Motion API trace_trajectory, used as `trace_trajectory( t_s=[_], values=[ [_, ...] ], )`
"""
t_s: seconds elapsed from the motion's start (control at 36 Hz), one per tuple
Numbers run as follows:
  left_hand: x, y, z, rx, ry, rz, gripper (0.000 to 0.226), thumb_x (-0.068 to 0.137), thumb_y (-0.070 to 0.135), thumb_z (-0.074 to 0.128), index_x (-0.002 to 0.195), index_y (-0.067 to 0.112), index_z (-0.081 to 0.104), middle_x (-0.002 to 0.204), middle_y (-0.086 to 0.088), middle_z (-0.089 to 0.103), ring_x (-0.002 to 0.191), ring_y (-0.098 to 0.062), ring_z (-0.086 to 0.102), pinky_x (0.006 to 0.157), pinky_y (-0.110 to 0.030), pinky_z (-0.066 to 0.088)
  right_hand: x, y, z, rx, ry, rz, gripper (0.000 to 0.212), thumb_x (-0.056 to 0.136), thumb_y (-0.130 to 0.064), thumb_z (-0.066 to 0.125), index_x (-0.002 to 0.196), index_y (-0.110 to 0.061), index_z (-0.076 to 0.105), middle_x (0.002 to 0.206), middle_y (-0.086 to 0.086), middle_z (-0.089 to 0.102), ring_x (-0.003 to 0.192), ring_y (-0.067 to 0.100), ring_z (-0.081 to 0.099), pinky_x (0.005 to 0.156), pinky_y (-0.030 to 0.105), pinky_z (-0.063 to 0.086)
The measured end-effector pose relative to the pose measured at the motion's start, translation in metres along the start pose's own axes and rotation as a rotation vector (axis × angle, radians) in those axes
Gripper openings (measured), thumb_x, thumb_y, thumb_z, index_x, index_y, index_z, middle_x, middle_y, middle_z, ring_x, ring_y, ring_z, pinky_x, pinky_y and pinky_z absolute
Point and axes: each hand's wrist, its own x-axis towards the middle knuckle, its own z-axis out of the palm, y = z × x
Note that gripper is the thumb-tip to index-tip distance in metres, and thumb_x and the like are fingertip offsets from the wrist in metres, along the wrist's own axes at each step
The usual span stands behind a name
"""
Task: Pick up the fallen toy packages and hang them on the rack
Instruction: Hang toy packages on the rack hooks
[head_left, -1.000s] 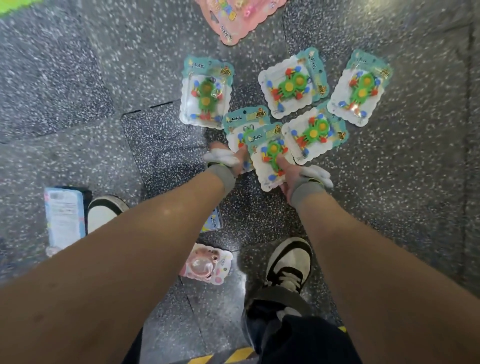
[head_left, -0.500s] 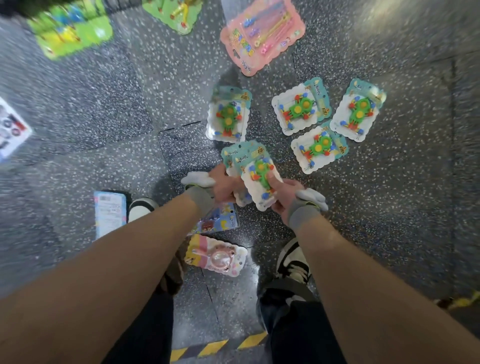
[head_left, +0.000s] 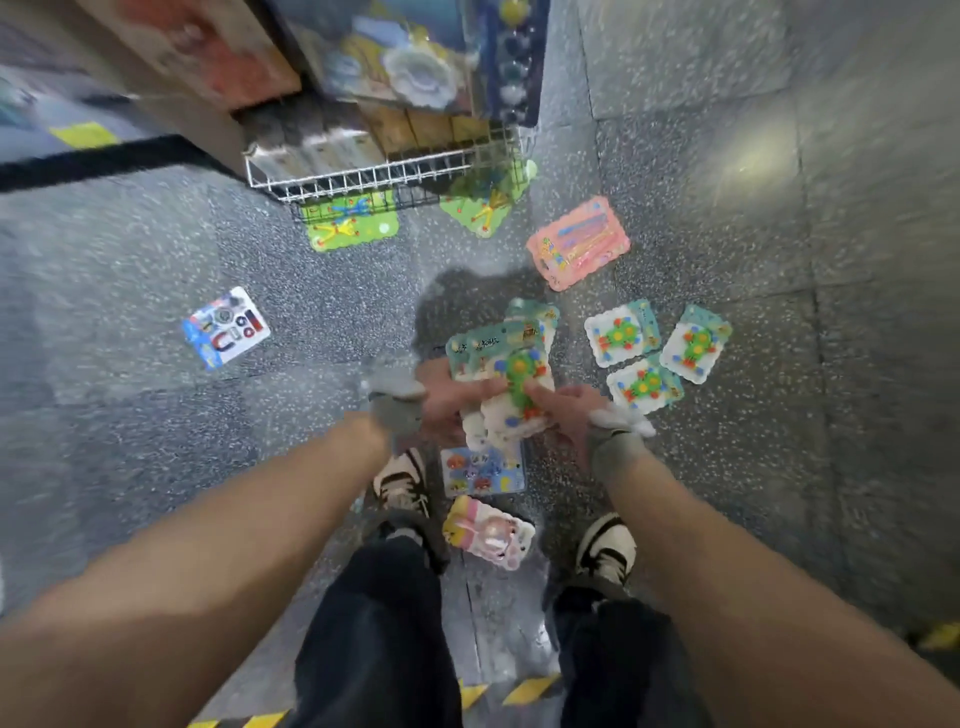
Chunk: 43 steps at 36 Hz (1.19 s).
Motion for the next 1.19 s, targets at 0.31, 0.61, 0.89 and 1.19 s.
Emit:
trace_trajectory(
  t_s=[0.31, 0.61, 0.89, 1.19],
  values=[
    [-0.141, 0.060, -0.080, 0.048, 0.116, 0.090, 0.032, 0.080, 0.029, 0.079, 0.108, 0.018, 0.067, 0.103, -0.009, 0.074, 0.087, -0.027, 0.073, 0.074, -0.044, 0.061, -0.185, -0.115, 0.038, -0.121, -0.027, -0.292, 0.062, 0.081, -0.027, 0.078, 0.132, -0.006, 0.051, 0.124, 0.016, 0.063, 0.075, 0.008, 0.058, 0.054, 0.019, 0.049],
    [-0.328, 0.137, -0.149, 0.064, 0.023, 0.414, 0.058, 0.075, 0.027, 0.082, 0.130, 0.017, 0.062, 0.127, -0.004, 0.067, 0.118, -0.024, 0.063, 0.103, -0.043, 0.047, -0.388, -0.211, 0.094, -0.227, 0.072, -0.542, 0.062, 0.082, -0.039, 0.075, 0.128, -0.010, 0.047, 0.108, 0.011, 0.061, 0.092, 0.025, 0.061, 0.088, 0.044, 0.052],
    [-0.434, 0.211, -0.171, 0.154, 0.077, 0.606, 0.036, 0.081, 0.024, 0.080, 0.115, 0.028, 0.070, 0.114, 0.003, 0.073, 0.109, -0.020, 0.067, 0.099, -0.042, 0.052, -0.488, -0.271, 0.102, -0.234, 0.140, -0.737, 0.089, 0.047, -0.074, 0.077, 0.112, -0.020, 0.050, 0.099, 0.005, 0.065, 0.083, 0.025, 0.067, 0.066, 0.043, 0.059],
    [-0.528, 0.302, -0.142, 0.398, 0.254, 0.789, 0.017, 0.080, 0.032, 0.080, 0.094, 0.028, 0.070, 0.080, 0.018, 0.073, 0.076, 0.000, 0.068, 0.059, -0.008, 0.047, -0.587, -0.349, 0.057, -0.171, 0.342, -1.046, 0.063, 0.060, -0.086, 0.059, 0.099, -0.037, 0.055, 0.110, -0.003, 0.060, 0.094, 0.016, 0.059, 0.090, 0.045, 0.051]
  ],
)
